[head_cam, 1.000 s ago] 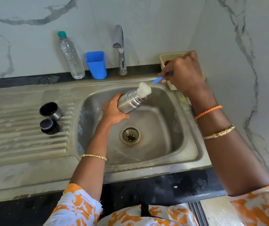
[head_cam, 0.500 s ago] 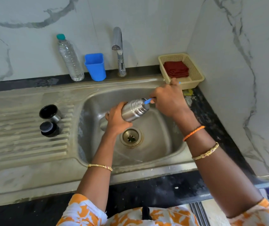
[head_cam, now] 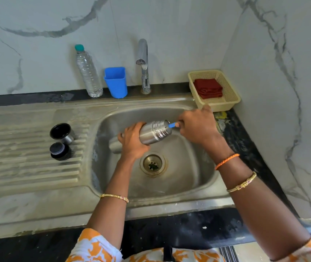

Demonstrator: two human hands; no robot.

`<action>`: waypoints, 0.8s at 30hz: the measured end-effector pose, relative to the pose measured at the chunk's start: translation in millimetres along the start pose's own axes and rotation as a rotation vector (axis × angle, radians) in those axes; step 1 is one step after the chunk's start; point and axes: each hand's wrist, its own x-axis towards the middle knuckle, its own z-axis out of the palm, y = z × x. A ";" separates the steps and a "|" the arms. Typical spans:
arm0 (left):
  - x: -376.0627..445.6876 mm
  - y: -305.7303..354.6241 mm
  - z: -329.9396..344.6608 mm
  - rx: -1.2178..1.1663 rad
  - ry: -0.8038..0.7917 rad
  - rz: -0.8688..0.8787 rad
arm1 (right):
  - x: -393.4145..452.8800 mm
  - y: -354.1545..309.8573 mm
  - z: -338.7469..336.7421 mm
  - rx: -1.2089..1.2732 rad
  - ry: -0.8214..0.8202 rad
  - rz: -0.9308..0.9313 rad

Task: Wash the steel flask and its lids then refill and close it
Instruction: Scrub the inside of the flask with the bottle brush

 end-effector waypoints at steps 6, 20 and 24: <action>9.0 -19.0 -2.4 0.018 0.050 -0.061 | -11.0 10.4 -23.2 0.204 -0.186 0.142; 35.0 19.2 3.4 0.005 -0.079 0.147 | -11.5 29.1 -30.3 0.212 -0.092 0.176; 41.5 4.9 -1.8 0.023 -0.076 0.100 | -29.7 43.7 -35.3 0.279 -0.058 0.260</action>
